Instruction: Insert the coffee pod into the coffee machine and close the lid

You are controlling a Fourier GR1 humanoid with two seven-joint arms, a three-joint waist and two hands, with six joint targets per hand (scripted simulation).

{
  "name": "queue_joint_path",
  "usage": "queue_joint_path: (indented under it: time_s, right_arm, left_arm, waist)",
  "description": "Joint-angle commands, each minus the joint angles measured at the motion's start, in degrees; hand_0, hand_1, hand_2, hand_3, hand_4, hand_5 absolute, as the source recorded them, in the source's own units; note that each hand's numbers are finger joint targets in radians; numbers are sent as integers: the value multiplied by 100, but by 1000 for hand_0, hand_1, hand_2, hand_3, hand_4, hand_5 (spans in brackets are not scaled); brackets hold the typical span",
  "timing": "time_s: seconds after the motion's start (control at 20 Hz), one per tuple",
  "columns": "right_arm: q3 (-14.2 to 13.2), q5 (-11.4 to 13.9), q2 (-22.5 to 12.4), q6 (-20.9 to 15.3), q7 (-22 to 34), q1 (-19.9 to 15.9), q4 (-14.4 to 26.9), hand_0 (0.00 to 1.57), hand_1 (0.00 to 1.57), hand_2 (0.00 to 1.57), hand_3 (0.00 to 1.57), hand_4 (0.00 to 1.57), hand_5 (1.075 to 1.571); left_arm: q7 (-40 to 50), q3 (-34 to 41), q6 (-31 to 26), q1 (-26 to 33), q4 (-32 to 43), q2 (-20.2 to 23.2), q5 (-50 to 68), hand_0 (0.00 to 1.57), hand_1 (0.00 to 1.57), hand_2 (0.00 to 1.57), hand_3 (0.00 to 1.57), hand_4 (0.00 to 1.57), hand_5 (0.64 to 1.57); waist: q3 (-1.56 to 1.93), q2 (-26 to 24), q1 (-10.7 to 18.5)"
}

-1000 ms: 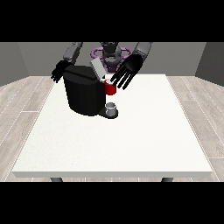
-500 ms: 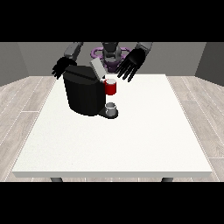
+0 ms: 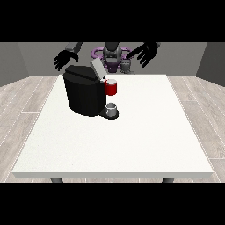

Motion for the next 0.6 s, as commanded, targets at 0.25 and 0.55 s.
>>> queue_joint_path:
  time_s: [0.25, 0.55]
  right_arm:
    - [202, -106, -397, 621, 424, 269, -521, 0, 0, 0, 0, 370, 1571]
    - [142, -155, -777, 851, 776, -122, -921, 0, 0, 0, 0, 43, 1571]
  left_arm:
    - [-357, 545, -59, 1183, -150, -737, 934, 0, 0, 0, 0, 0, 1571]
    - [-287, 756, -52, 1799, -257, -1020, 1356, 0, 0, 0, 0, 0, 1571]
  waist:
    - [5, -1082, 505]
    - [6, -1187, 801]
